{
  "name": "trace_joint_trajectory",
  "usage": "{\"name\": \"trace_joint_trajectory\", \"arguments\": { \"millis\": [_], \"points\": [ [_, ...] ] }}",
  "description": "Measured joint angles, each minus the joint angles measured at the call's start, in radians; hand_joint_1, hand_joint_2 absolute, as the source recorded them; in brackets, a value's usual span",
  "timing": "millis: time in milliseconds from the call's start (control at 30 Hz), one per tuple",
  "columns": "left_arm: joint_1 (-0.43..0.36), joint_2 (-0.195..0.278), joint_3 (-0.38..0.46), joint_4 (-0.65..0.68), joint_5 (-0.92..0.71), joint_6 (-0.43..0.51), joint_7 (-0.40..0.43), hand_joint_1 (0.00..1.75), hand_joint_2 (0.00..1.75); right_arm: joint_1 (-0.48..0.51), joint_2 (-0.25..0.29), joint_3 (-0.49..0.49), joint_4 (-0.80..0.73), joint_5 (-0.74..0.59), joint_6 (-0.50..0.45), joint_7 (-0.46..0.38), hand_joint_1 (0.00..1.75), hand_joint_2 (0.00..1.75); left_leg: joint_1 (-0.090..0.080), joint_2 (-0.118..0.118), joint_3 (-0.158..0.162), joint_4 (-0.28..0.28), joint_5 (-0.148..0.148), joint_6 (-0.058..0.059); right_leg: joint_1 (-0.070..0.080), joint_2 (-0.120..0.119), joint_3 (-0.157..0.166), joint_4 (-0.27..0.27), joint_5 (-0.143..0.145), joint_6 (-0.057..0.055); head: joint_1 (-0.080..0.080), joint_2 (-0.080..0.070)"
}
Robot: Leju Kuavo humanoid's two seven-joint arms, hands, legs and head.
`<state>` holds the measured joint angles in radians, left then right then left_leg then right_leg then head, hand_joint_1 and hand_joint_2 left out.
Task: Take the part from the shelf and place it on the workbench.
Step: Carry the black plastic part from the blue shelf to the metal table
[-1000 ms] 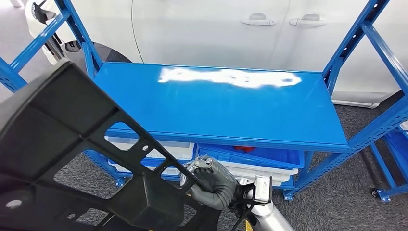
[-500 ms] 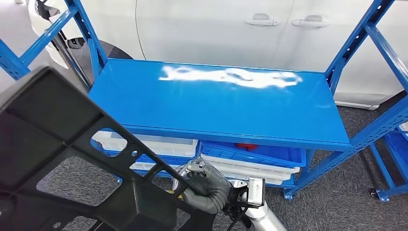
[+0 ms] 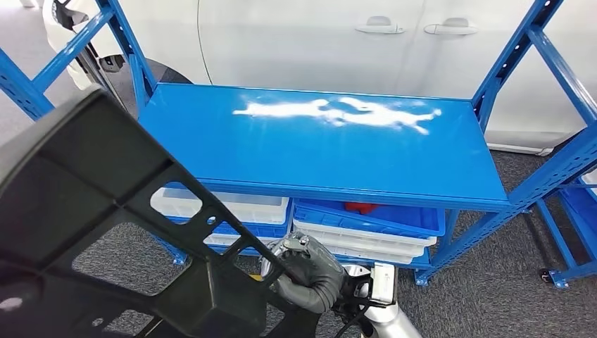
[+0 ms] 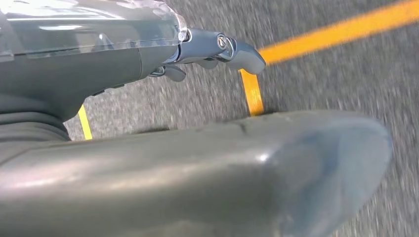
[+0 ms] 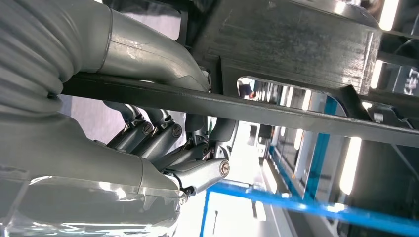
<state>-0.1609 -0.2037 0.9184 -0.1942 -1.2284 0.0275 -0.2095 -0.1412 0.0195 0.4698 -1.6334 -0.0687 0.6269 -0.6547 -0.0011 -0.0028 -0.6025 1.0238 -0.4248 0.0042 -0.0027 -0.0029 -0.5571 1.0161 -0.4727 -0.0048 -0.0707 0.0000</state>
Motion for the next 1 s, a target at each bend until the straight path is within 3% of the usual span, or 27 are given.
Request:
{"name": "trace_joint_trajectory", "arguments": {
  "millis": [67,167,200,233,267,333,400,500,567,667,700,733,767,833,900,1000],
  "points": [
    [-0.004,0.000,0.000,0.000,-0.001,-0.001,0.002,0.00,0.00,0.004,-0.002,-0.006,-0.004,0.000,0.000,-0.001,1.75,1.75,0.002,0.000,-0.016,0.038,-0.033,-0.012,-0.006,-0.002,-0.002,-0.009,0.011,-0.010,0.000,0.000],
    [-0.004,0.000,-0.001,0.000,-0.006,-0.002,0.004,0.00,0.00,0.011,-0.004,-0.012,-0.007,0.000,-0.001,-0.003,1.75,1.75,0.009,0.000,-0.085,0.216,-0.135,-0.027,-0.008,-0.003,-0.012,-0.010,0.020,-0.016,0.000,0.000],
    [-0.005,0.000,-0.002,0.000,-0.009,-0.004,0.005,0.00,0.00,0.016,-0.005,-0.015,-0.007,0.001,-0.002,-0.005,1.75,1.75,0.011,0.000,-0.101,0.262,-0.151,-0.030,-0.008,-0.003,-0.016,-0.008,0.022,-0.015,0.000,0.000],
    [-0.006,0.000,-0.005,0.000,-0.013,-0.006,0.007,0.00,0.00,0.021,-0.007,-0.017,-0.007,0.001,-0.003,-0.007,1.75,1.75,0.013,0.000,-0.099,0.271,-0.148,-0.033,-0.008,-0.003,-0.019,-0.007,0.023,-0.014,0.000,0.000],
    [-0.008,0.000,-0.008,0.000,-0.015,-0.008,0.009,0.00,0.00,0.026,-0.009,-0.021,-0.007,0.002,-0.004,-0.008,1.75,1.75,0.015,0.000,-0.076,0.240,-0.126,-0.033,-0.009,-0.003,-0.021,-0.004,0.024,-0.012,0.000,0.000],
    [-0.016,0.000,-0.016,0.000,-0.019,-0.013,0.013,0.00,0.00,0.030,-0.013,-0.027,-0.009,0.003,-0.005,-0.010,1.75,1.75,0.018,0.000,0.003,0.104,-0.072,-0.031,-0.009,-0.003,-0.024,0.001,0.025,-0.008,0.000,0.000],
    [-0.024,0.000,-0.021,0.000,-0.020,-0.018,0.017,0.00,0.00,0.031,-0.014,-0.033,-0.013,0.004,-0.004,-0.012,1.75,1.75,0.015,-0.001,0.049,0.013,-0.050,-0.021,-0.006,-0.002,-0.030,0.007,0.028,0.002,0.000,0.000],
    [-0.028,0.000,-0.024,0.000,-0.021,-0.020,0.021,0.00,0.00,0.031,-0.015,-0.038,-0.016,0.005,-0.002,-0.014,1.75,1.75,0.011,-0.001,0.046,-0.002,-0.042,0.001,-0.005,-0.001,-0.038,0.006,0.036,0.022,0.000,0.000],
    [-0.030,0.000,-0.024,0.000,-0.021,-0.021,0.022,0.00,0.00,0.030,-0.015,-0.042,-0.016,0.006,-0.002,-0.015,1.75,1.75,0.014,0.000,0.042,-0.010,-0.031,0.017,-0.008,0.000,-0.051,0.034,0.010,0.032,0.000,0.000],
    [-0.032,0.000,-0.024,0.000,-0.020,-0.022,0.023,0.00,0.00,0.029,-0.017,-0.047,-0.014,0.005,-0.002,-0.017,1.75,1.75,0.011,0.001,0.029,-0.012,-0.019,0.029,-0.010,0.001,-0.125,0.208,-0.091,0.041,0.000,0.000],
    [-0.032,0.000,-0.024,0.000,-0.020,-0.022,0.023,0.00,0.00,0.029,-0.018,-0.049,-0.013,0.005,-0.001,-0.018,1.75,1.75,0.010,0.001,0.023,-0.011,-0.017,0.029,-0.010,0.001,-0.147,0.262,-0.112,0.043,0.000,0.000],
    [-0.031,0.001,-0.024,0.000,-0.019,-0.021,0.024,0.00,0.00,0.029,-0.019,-0.050,-0.011,0.005,-0.001,-0.019,1.75,1.75,0.008,0.001,0.018,-0.009,-0.015,0.029,-0.010,0.001,-0.153,0.284,-0.114,0.043,0.000,0.000],
    [-0.031,0.001,-0.024,0.000,-0.019,-0.021,0.025,0.00,0.00,0.029,-0.019,-0.051,-0.009,0.004,0.000,-0.020,1.75,1.75,0.008,0.001,0.014,-0.007,-0.013,0.029,-0.010,0.001,-0.138,0.265,-0.098,0.041,0.000,0.000],
    [-0.032,0.000,-0.024,0.000,-0.017,-0.021,0.026,0.00,0.00,0.028,-0.020,-0.051,-0.006,0.004,0.001,-0.023,1.75,1.75,0.006,-0.001,0.011,-0.003,-0.011,0.026,-0.010,0.001,-0.063,0.135,-0.041,0.033,0.000,0.000],
    [-0.034,0.000,-0.024,0.000,-0.015,-0.021,0.027,0.00,0.00,0.024,-0.020,-0.051,-0.005,0.004,0.003,-0.026,1.75,1.75,0.003,-0.001,0.007,0.000,-0.008,0.018,-0.005,0.001,-0.007,0.028,-0.009,0.022,0.000,0.000],
    [-0.035,0.001,-0.024,0.000,-0.013,-0.021,0.029,0.00,0.00,0.021,-0.020,-0.052,-0.003,0.003,0.005,-0.029,1.75,1.75,0.002,-0.001,0.001,-0.001,-0.001,0.001,-0.001,0.002,-0.004,0.005,0.001,0.008,0.000,0.000]
  ]
}}
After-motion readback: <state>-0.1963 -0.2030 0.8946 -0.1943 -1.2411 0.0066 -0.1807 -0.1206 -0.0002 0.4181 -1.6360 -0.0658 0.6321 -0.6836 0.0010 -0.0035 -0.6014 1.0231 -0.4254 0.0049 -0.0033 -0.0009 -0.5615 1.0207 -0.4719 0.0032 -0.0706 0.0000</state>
